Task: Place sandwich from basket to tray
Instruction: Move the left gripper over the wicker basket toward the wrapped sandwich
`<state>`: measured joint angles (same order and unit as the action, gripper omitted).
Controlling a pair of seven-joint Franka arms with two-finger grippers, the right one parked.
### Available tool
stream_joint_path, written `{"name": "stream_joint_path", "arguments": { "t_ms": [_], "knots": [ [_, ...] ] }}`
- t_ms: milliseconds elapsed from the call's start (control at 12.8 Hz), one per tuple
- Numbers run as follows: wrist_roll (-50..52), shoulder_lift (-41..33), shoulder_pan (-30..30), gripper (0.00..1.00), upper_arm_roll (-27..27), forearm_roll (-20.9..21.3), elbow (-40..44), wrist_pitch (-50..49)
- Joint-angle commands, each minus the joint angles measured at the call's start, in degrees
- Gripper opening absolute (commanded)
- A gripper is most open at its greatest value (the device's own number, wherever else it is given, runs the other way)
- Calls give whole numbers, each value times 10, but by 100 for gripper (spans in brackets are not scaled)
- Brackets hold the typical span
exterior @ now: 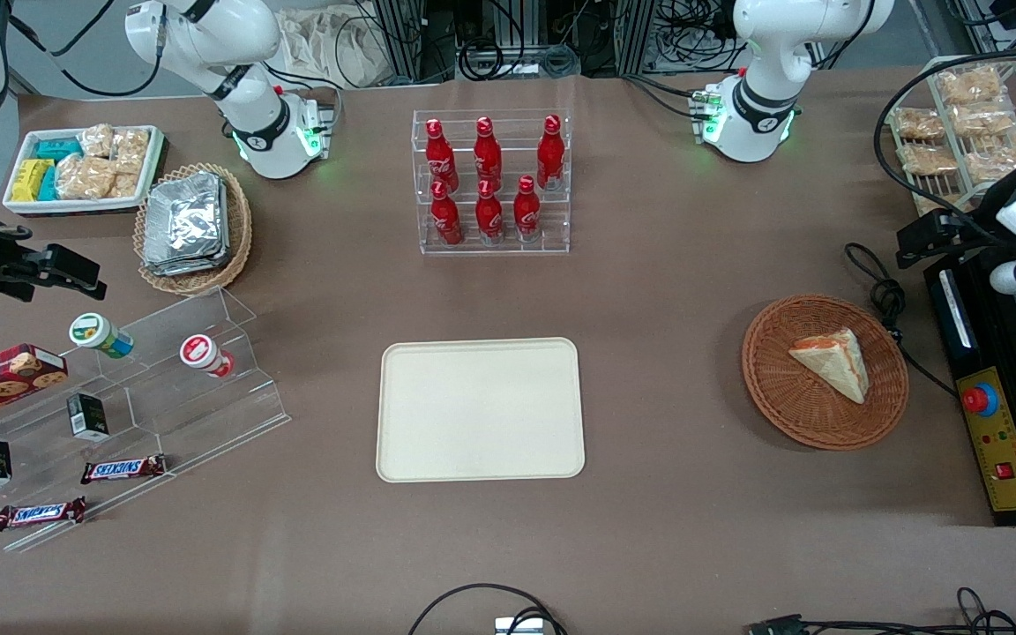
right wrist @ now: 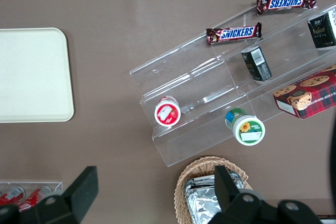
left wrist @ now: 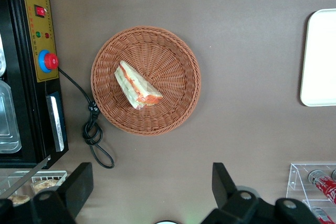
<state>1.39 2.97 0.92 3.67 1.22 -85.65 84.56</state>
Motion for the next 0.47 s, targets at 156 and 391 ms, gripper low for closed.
{"name": "stream_joint_path", "arguments": {
  "t_ms": [156,391],
  "knots": [
    [3,-1,2,100,0,-3,10,-19],
    [-15,7,3,100,-2,4,-2,-26]
  ]
}}
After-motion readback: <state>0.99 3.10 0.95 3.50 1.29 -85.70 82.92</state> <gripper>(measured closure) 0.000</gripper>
